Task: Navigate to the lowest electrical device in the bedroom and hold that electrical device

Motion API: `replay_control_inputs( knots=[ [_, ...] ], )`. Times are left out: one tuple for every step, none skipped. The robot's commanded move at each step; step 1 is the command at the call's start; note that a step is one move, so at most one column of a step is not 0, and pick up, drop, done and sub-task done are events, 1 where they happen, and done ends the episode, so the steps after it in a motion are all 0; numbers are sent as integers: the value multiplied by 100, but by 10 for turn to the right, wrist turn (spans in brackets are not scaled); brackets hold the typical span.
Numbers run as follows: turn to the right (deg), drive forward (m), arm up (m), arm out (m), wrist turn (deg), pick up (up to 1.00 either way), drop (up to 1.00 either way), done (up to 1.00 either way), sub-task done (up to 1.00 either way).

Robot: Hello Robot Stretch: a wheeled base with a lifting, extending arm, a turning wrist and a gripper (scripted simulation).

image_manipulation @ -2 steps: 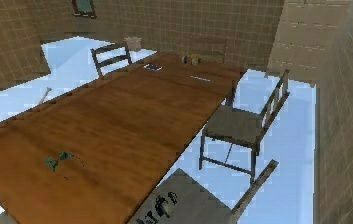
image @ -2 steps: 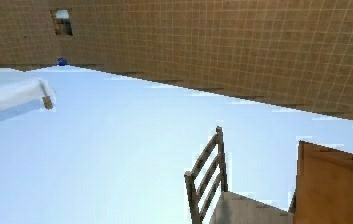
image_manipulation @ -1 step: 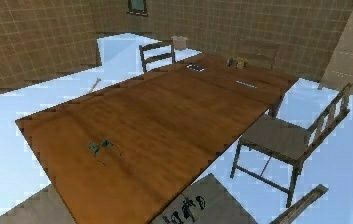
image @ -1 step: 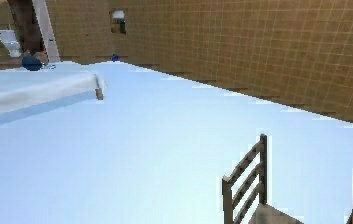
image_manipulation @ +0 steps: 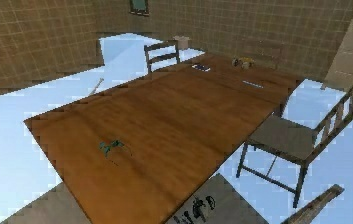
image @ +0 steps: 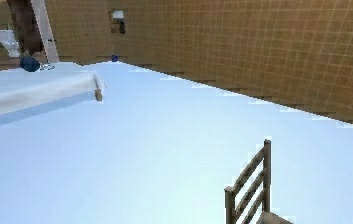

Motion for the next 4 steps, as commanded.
replay_control_inputs(
  knots=[
    [120, 0, 0, 0, 0, 0, 0, 0, 0],
    [0, 0, 50, 0, 0, 0, 0, 0, 0],
    [0, 0, 10, 0, 0, 0, 0, 0, 0],
    [0, 0, 0, 14, 0, 0, 0, 0, 0]
  ],
)
